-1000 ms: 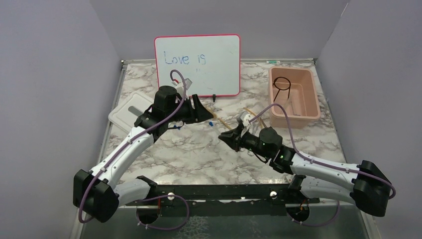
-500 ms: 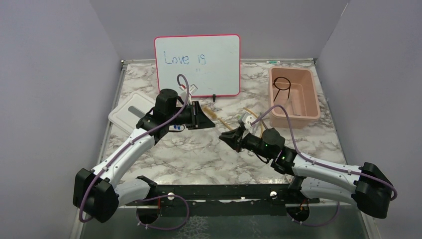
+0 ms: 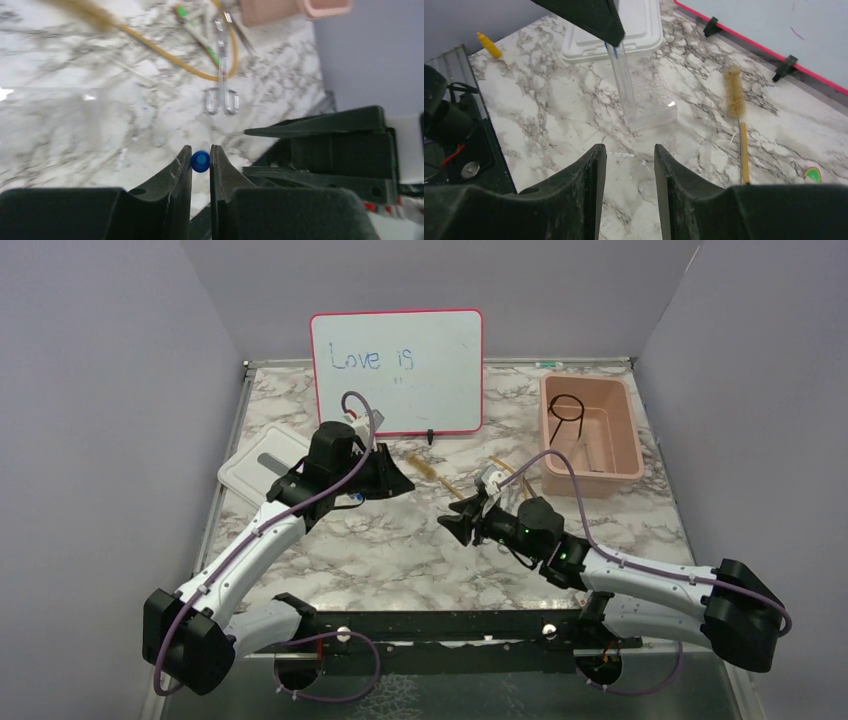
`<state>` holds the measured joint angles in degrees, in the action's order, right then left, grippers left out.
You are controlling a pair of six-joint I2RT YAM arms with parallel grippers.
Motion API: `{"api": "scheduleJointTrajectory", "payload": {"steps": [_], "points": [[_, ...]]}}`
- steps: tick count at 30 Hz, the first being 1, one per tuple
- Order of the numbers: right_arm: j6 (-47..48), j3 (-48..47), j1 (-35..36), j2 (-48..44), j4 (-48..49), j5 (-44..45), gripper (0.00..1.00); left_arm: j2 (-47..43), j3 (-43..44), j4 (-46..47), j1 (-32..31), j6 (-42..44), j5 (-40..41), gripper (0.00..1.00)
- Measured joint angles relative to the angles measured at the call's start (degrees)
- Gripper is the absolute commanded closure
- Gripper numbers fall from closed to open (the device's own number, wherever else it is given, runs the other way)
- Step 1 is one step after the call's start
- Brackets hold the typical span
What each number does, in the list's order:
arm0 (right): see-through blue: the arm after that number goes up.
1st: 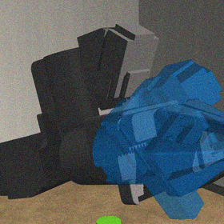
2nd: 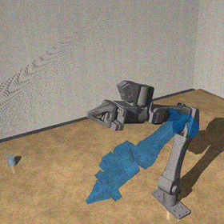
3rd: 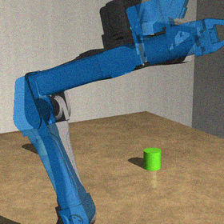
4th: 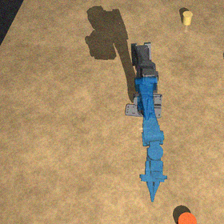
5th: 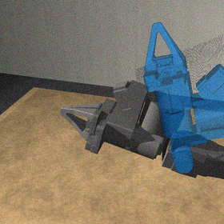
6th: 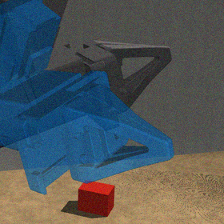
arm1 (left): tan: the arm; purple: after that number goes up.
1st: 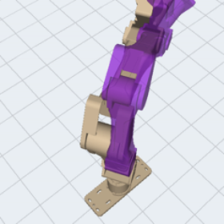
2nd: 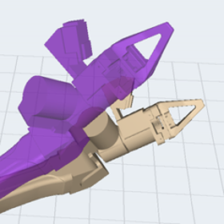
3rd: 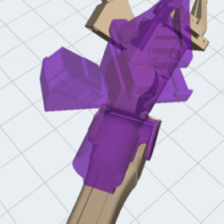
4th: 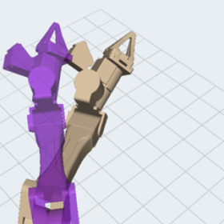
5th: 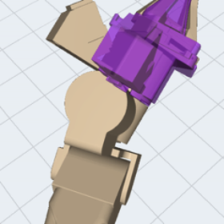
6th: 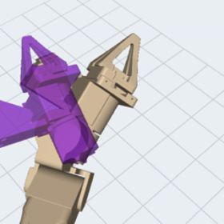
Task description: Organize the chemistry lab equipment
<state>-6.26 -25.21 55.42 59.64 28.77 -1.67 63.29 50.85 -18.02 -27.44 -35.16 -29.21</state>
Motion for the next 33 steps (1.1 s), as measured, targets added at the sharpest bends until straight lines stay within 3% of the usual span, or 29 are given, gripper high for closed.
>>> {"api": "scheduleJointTrajectory", "payload": {"steps": [8,14,23,33], "points": [[-1.9,-0.7,0.0,5.6,-1.9,7.2,0.56,-1.7,2.2,-12.6,0.0,4.2,27.6,0.89],[-2.7,-0.9,0.0,8.6,-1.9,10.0,0.56,-2.0,3.4,-16.1,-3.4,4.5,40.6,0.89],[-2.8,-1.5,0.0,10.0,-1.9,12.5,0.56,1.3,2.7,-17.9,-11.1,1.9,52.8,0.89],[-2.9,-1.5,0.0,10.3,-1.8,13.9,0.56,2.1,-2.8,-14.4,-12.8,-0.1,58.8,0.89]]}}
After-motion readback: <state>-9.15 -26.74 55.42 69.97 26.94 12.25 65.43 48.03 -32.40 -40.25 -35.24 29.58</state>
